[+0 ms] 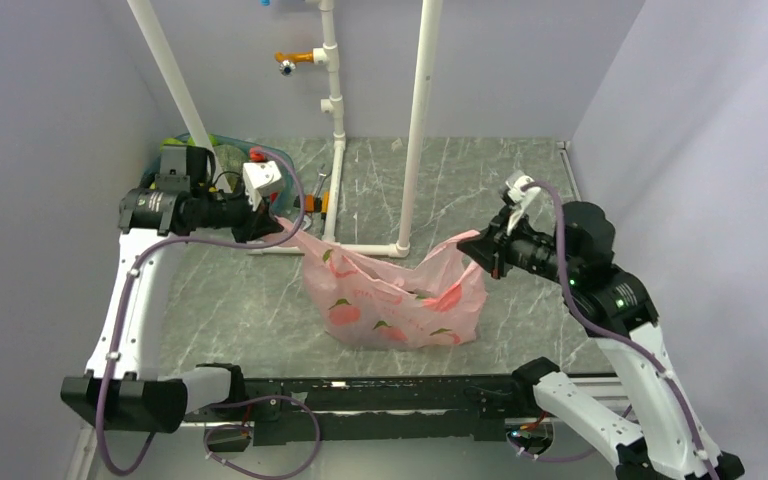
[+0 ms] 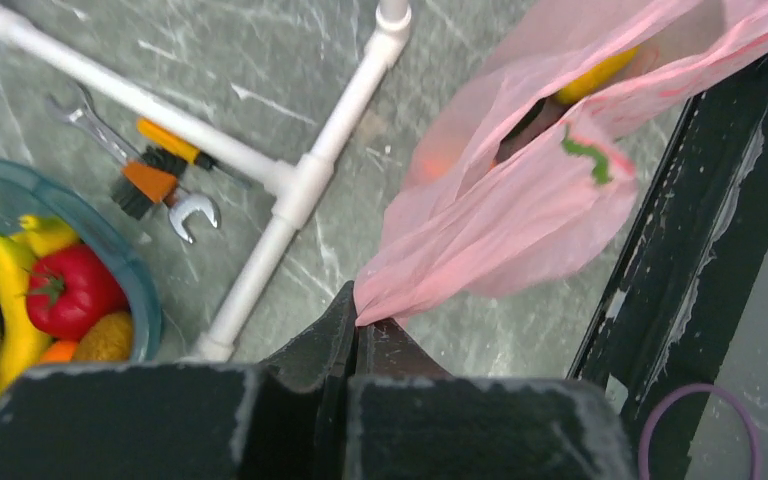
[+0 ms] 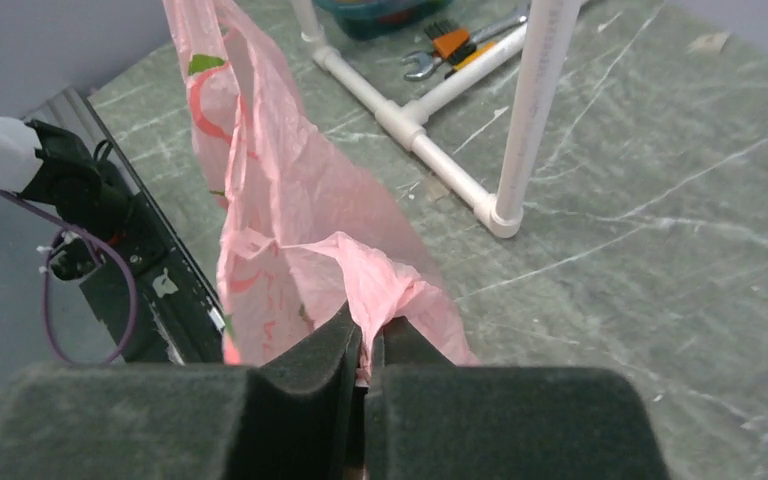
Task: Place the fake fruits into the plastic bag and tie a complex knot
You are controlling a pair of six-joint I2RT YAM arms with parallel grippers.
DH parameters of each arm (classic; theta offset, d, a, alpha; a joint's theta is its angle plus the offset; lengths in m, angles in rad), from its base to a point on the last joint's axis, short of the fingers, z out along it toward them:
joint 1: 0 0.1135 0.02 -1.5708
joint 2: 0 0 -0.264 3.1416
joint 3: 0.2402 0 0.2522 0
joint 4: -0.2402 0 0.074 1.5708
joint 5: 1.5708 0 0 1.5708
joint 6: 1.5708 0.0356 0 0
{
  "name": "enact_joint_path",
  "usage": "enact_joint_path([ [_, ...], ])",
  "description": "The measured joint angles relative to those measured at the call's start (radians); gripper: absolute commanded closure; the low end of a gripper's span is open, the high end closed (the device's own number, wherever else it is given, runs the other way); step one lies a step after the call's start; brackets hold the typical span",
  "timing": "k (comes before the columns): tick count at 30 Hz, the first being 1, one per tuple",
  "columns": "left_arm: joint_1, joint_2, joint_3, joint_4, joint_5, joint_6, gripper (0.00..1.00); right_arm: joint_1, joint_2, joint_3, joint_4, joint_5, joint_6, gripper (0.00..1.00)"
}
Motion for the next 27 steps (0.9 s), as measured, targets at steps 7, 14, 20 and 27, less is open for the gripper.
enact_joint_path([
  [7,0.002,0.035,0.051,-0.008,-0.027,0.016,1.0,0.0,0.076,0.074,-0.087,0.005,-0.019,0.39],
  [14,0.002,0.025,0.096,0.0,-0.026,0.01,0.98,0.0,0.003,0.197,-0.218,-0.024,-0.097,0.61],
  [20,0.002,0.024,0.087,-0.017,-0.027,0.019,0.48,0.0,0.002,0.142,-0.198,-0.058,-0.105,1.0],
  [27,-0.064,0.047,0.266,-0.067,-0.036,-0.001,0.01,0.0,0.059,0.131,-0.112,-0.058,-0.092,1.0],
])
